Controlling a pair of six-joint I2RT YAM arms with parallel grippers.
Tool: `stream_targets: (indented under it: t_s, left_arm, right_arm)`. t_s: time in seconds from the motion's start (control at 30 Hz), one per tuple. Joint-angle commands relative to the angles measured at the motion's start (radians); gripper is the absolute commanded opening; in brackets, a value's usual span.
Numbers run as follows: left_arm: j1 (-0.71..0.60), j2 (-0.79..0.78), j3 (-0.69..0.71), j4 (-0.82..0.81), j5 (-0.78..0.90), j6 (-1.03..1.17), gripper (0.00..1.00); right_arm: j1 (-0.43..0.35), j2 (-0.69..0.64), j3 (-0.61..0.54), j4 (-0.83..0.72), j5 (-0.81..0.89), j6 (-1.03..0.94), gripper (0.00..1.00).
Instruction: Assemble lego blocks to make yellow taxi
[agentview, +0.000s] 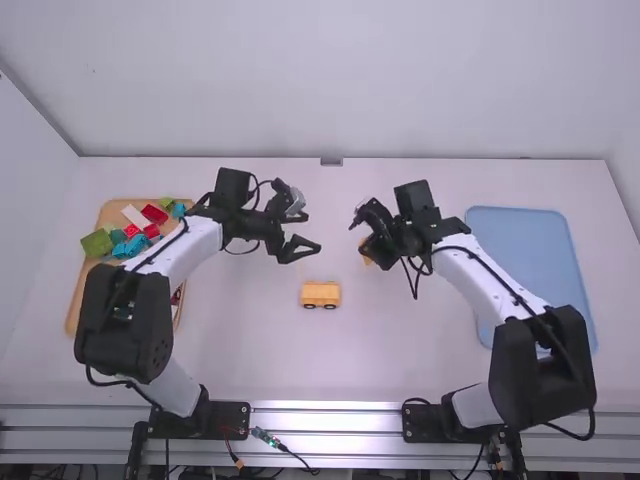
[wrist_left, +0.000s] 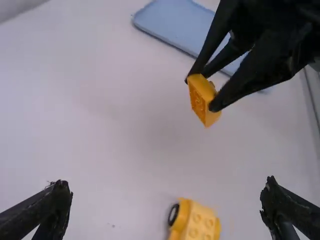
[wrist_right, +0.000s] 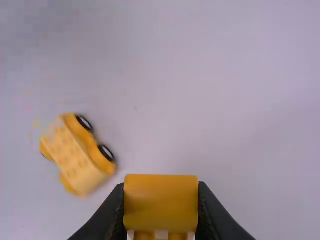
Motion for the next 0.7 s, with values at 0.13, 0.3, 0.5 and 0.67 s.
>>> stream_targets:
  t_s: [0.13,0.3,0.5,0.67]
  left_arm:
    - [0.092,-0.023,0.082,-0.045,-0.001,0.127,0.99]
    - [0.204,-0.023,0.097,-0.045,0.085,0.135,0.99]
    - [0.323,-0.023,0.094,-0.057,0.217,0.154,0.99]
    - [0.380,-0.023,0.069,-0.053,0.238,0.158,0.99]
  right_arm:
    - [0.089,0.019,0.057,-0.209,0.319,-0.259,0.00]
    - [0.155,0.082,0.058,-0.247,0.403,-0.267,0.00]
    - [0.209,0.203,0.113,-0.307,0.438,-0.314,0.00]
    - [0.230,0.321,0.194,-0.370,0.438,-0.327,0.00]
